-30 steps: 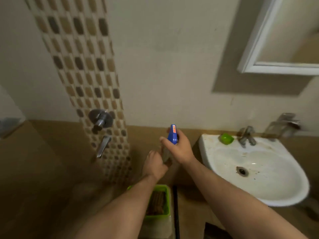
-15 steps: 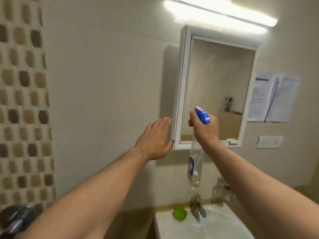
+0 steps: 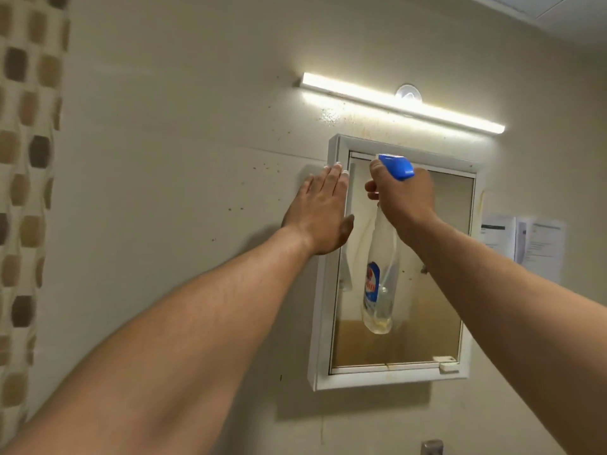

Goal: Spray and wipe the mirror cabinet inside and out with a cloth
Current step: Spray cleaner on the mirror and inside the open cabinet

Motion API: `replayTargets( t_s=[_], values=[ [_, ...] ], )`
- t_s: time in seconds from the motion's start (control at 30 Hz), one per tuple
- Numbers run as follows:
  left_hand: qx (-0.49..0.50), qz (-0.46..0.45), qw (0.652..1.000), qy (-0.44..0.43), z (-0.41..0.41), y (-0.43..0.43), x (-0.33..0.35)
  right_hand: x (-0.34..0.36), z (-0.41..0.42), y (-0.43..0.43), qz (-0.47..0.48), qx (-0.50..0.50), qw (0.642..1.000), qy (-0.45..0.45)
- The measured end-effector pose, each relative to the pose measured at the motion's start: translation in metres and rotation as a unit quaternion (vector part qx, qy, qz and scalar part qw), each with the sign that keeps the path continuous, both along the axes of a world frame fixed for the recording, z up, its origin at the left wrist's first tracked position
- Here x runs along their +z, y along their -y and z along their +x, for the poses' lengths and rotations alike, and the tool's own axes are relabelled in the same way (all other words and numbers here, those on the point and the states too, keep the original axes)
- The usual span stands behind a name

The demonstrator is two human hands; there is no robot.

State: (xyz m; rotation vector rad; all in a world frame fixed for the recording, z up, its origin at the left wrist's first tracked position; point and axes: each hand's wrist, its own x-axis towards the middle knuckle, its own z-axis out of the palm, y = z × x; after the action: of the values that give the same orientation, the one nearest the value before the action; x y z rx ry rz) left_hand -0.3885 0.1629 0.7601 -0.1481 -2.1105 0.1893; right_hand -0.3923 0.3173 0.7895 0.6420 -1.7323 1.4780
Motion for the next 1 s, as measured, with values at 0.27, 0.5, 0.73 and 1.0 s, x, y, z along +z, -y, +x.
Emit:
replayTargets(
  t_s=[0.27,0.5,0.73,1.0],
  values=[
    [0.009,-0.006,0.999,0.042,-0.016,-0.006,0.028,0.019,-0.013,-0.002,-0.009,-0.049,0.997,0.054],
    [-0.011,-0.024,0.999,0.035,-0.035,-0.002,0.031,0.027,-0.027,-0.046,-0.026,-0.04,0.996,0.075],
    [-0.022,-0.03,0.999,0.022,-0.038,-0.003,0.043,0.033,-0.04,-0.08,-0.02,-0.09,0.994,0.056],
    [-0.051,-0.04,0.998,0.017,-0.049,-0.022,0.045,0.026,-0.061,-0.121,-0.089,-0.173,0.976,0.095]
  ],
)
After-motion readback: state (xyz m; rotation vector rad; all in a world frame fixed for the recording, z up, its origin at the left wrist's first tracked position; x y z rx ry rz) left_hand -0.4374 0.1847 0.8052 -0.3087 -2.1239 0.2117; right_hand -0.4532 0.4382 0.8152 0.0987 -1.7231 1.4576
